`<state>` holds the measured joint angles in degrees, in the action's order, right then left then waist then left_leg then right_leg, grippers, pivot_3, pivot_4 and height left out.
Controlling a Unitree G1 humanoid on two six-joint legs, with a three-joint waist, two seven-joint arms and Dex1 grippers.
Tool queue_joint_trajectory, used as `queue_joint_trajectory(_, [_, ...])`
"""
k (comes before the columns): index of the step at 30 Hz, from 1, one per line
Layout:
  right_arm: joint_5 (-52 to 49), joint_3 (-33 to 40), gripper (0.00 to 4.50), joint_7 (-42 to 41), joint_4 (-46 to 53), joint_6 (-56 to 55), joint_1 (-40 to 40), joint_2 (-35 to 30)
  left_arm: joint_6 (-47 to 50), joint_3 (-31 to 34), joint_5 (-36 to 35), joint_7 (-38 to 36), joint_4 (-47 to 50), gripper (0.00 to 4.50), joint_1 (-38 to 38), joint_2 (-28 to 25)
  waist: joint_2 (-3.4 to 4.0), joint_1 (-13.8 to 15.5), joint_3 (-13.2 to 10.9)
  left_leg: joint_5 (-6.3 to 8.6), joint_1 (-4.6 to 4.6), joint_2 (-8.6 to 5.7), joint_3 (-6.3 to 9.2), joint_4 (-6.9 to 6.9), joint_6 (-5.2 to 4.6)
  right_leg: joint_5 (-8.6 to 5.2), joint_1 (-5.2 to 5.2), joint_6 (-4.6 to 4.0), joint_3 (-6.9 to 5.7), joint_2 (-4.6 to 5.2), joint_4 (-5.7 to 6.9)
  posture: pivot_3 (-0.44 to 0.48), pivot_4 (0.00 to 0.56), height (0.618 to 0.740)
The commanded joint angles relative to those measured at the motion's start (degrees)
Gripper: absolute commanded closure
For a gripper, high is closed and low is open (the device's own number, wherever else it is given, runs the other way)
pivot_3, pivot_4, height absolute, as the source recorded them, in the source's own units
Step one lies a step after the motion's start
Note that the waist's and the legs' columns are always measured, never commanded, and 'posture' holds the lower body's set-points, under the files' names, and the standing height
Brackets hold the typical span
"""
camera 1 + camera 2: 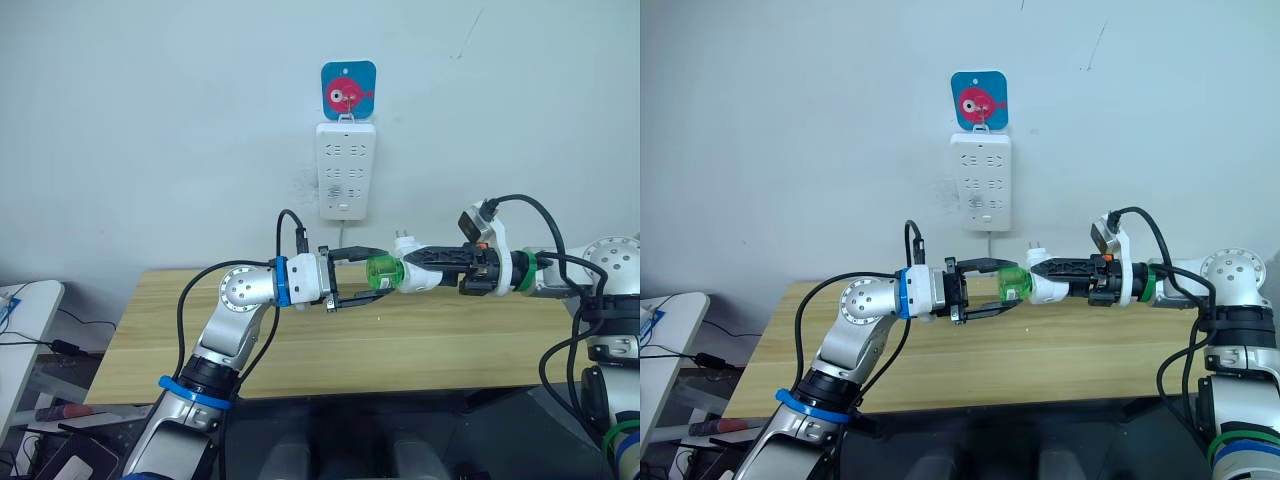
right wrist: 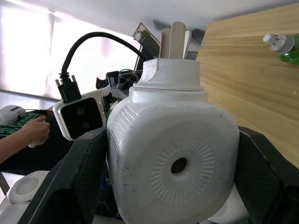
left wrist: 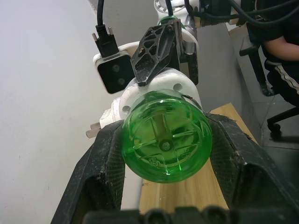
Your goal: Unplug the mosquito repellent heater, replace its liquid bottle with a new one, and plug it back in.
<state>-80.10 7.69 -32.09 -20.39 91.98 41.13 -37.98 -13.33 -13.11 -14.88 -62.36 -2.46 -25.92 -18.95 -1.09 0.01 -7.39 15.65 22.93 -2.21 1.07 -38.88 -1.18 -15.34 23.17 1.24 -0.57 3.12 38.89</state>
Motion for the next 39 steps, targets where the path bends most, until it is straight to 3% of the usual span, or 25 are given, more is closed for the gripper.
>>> queue_joint_trajectory(1, [-3.32, 0.21, 1.04, -0.81, 1.56, 0.52, 0.70, -0.69, -0.58, 0.04, 0.86, 0.75, -0.03, 2.21, -0.26, -0.30, 0.00, 0.00, 0.00, 0.00, 0.00, 0.00, 0.00, 0.00, 0.00, 0.00, 0.00, 0.00, 0.00, 0.00, 0.00, 0.008, 0.094, 0.740])
queue_joint_trajectory(9, [-4.79, 0.88, 1.06, 0.03, 3.61, 0.52, -0.52, -2.06, -1.65, 0.22, 3.12, 1.44, -3.97, 2.21, -0.53, -1.06, 0.00, 0.02, 0.00, 0.00, 0.00, 0.00, 0.00, 0.00, 0.00, 0.00, 0.00, 0.00, 0.00, 0.00, 0.00, 0.007, 0.096, 0.740])
queue_joint_trajectory(12, [-4.90, 1.43, 1.07, 0.98, 5.50, 0.52, -1.29, -1.73, 2.21, 0.17, 1.37, 1.30, -4.72, 2.21, -0.89, -0.98, 0.00, 0.02, 0.00, 0.00, 0.01, 0.00, 0.00, 0.00, 0.00, 0.00, 0.00, 0.00, 0.00, 0.00, -0.01, 0.003, 0.097, 0.740])
queue_joint_trajectory(17, [-2.41, 2.63, 1.07, 1.02, 9.19, 0.49, -1.81, -0.37, 34.97, 3.69, -14.41, 6.86, 0.07, 2.21, -4.36, 0.70, -0.03, -0.14, -0.02, 0.00, 0.01, 0.00, 0.03, -0.03, 0.00, 0.00, 0.00, 0.01, -0.02, 0.00, 0.03, 0.003, 0.097, 0.740])
queue_joint_trajectory(18, [-2.23, 2.79, 1.07, 1.01, 9.50, 0.50, -1.75, -0.27, 49.12, 6.23, -22.42, 9.06, -1.08, 2.21, -6.82, 0.55, -0.04, -0.21, -0.03, 0.00, 0.01, 0.00, 0.05, -0.04, 0.00, -0.01, 0.00, 0.02, -0.04, -0.01, 0.03, 0.002, 0.096, 0.740])
queue_joint_trajectory(20, [-1.79, 3.03, 1.07, 0.90, 10.19, 0.51, -1.79, -0.13, 66.81, 9.92, -32.35, 11.64, -3.14, 2.21, -10.03, 0.22, -0.06, -0.39, -0.04, -0.01, 0.01, 0.00, 0.09, -0.06, -0.02, -0.02, -0.01, 0.03, -0.06, -0.04, 0.06, 0.002, 0.096, 0.740])
queue_joint_trajectory(25, [-1.43, 3.34, 1.11, 0.89, 10.74, 0.52, -1.54, 0.13, 89.79, 19.21, -43.24, 18.90, -14.84, 2.21, -15.73, 2.14, -0.07, -1.06, -0.04, -0.02, 0.00, 0.00, 0.14, -0.06, -0.03, -0.03, -0.01, 0.06, -0.12, -0.08, 0.06, 0.004, 0.095, 0.740])
queue_joint_trajectory(27, [-0.45, 3.60, 1.12, 0.98, 11.01, 0.48, -1.44, 0.39, 90.61, 17.51, -42.56, 18.46, -12.11, 2.21, -14.49, 1.90, -0.06, -1.41, -0.04, -0.02, 0.01, -0.01, 0.14, -0.06, -0.02, -0.03, -0.01, 0.05, -0.10, -0.08, 0.06, 0.004, 0.095, 0.740])
queue_joint_trajectory(29, [-0.23, 3.74, 1.13, 1.09, 10.64, 0.50, -1.46, 0.49, 84.05, 15.18, -39.04, 17.00, -7.64, 2.21, -12.28, 1.86, -0.06, -1.58, -0.04, -0.02, 0.00, -0.02, 0.11, -0.04, -0.01, -0.02, 0.00, 0.03, -0.04, -0.06, 0.06, -0.001, 0.090, 0.740])
queue_joint_trajectory(36, [0.21, 5.07, 1.14, 1.84, 8.45, 0.52, -1.00, 1.11, 84.61, 15.69, -40.27, 15.10, -4.99, 0.04, -9.74, 1.42, -0.05, -1.45, -0.03, -0.05, 0.00, -0.03, 0.08, -0.04, 0.03, 0.01, 0.00, -0.02, 0.02, 0.01, 0.06, -0.002, 0.087, 0.740])
queue_joint_trajectory(39, [0.46, 5.48, 1.14, 2.09, 7.77, 0.52, -0.88, 1.24, 80.01, 13.35, -37.40, 11.61, -0.59, 0.00, -7.86, -1.86, -0.05, -1.54, -0.04, -0.05, -0.01, -0.04, 0.05, -0.05, 0.03, 0.01, 0.01, -0.02, 0.03, 0.01, 0.06, -0.004, 0.086, 0.740])
